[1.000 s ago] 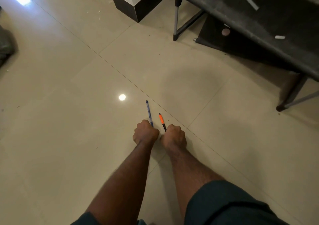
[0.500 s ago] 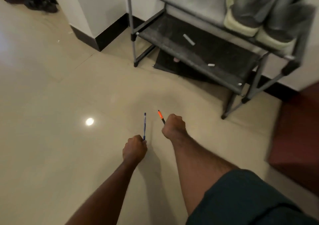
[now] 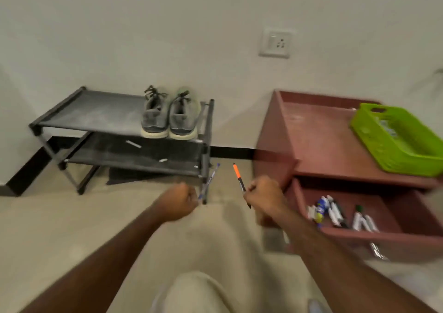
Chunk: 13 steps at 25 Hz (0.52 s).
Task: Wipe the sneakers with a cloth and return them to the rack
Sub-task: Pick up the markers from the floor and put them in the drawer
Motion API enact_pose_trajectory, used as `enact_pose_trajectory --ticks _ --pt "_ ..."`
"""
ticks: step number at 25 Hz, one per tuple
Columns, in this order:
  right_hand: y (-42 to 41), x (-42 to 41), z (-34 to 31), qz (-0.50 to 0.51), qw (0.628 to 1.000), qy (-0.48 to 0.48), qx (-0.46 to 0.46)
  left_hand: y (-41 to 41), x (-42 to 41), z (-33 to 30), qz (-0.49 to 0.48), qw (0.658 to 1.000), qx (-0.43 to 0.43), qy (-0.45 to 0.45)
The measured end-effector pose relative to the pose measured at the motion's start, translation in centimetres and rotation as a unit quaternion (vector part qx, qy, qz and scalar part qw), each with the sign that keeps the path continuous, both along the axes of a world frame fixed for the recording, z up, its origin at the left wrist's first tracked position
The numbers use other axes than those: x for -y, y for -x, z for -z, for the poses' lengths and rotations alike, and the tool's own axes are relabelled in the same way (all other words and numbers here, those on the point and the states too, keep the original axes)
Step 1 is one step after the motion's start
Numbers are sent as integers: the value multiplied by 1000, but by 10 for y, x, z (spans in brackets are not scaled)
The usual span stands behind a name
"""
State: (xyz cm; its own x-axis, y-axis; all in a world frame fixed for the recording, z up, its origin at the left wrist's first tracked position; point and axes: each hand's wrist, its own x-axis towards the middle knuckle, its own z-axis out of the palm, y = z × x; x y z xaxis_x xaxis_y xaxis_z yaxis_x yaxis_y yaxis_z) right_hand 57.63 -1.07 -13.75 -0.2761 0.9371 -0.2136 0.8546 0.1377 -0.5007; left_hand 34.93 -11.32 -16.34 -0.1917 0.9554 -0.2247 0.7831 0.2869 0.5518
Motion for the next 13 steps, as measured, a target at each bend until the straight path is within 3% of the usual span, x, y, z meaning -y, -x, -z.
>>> enact_pose_trajectory --ticks 3,8,13 --pt "-90 -6 -30 36 997 62 -2 -69 -36 -51 105 993 -40 26" --pt "-215 -18 -52 112 978 177 2 -209 -73 -65 200 975 -65 67" --pt "-269 -68 -43 202 971 125 -21 -297 -116 -39 148 986 -55 62"
